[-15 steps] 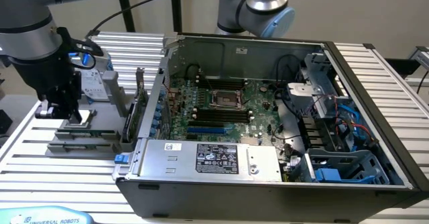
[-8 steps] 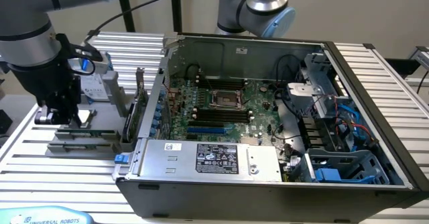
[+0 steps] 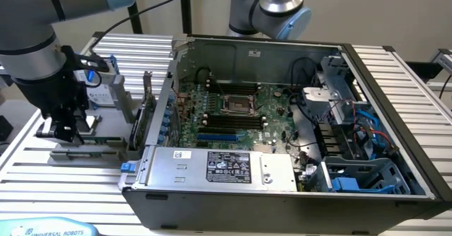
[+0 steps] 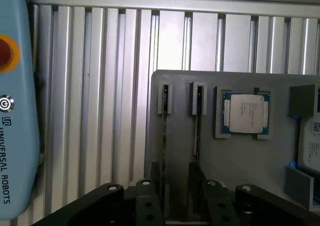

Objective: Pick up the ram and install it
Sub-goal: 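Pick up the ram and move it above insertion slot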

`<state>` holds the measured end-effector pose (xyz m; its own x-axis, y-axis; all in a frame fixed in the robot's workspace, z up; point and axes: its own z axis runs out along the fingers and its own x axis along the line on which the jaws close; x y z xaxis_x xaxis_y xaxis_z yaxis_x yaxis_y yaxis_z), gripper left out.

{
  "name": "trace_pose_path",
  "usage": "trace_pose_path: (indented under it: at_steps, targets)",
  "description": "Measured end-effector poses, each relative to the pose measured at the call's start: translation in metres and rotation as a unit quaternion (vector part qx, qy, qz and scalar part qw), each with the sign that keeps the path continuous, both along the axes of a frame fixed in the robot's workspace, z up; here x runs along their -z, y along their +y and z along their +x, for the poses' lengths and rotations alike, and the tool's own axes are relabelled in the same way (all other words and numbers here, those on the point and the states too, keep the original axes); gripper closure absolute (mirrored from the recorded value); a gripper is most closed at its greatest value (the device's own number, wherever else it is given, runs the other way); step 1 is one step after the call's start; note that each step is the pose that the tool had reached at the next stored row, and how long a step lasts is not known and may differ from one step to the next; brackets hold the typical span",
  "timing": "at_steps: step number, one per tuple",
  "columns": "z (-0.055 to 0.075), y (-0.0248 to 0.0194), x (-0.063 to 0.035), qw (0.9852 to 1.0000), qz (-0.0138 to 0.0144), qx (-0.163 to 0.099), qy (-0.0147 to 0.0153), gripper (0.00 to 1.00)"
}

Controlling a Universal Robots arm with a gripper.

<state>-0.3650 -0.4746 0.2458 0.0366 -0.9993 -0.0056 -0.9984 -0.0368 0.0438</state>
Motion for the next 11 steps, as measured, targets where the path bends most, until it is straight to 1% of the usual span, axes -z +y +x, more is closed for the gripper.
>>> trace_pose_path:
  at_steps: [1,6,11]
  targets:
    - [0.000,-0.0013,0.0018,1.0000,0.0007,0.000,0.0000,0.58]
    - [0.000,-0.0099,0.0110,1.0000,0.0042,-0.001,0.0000,0.58]
    - [0.000,-0.0128,0.0201,1.0000,0.0083,-0.002,0.0000,0.58]
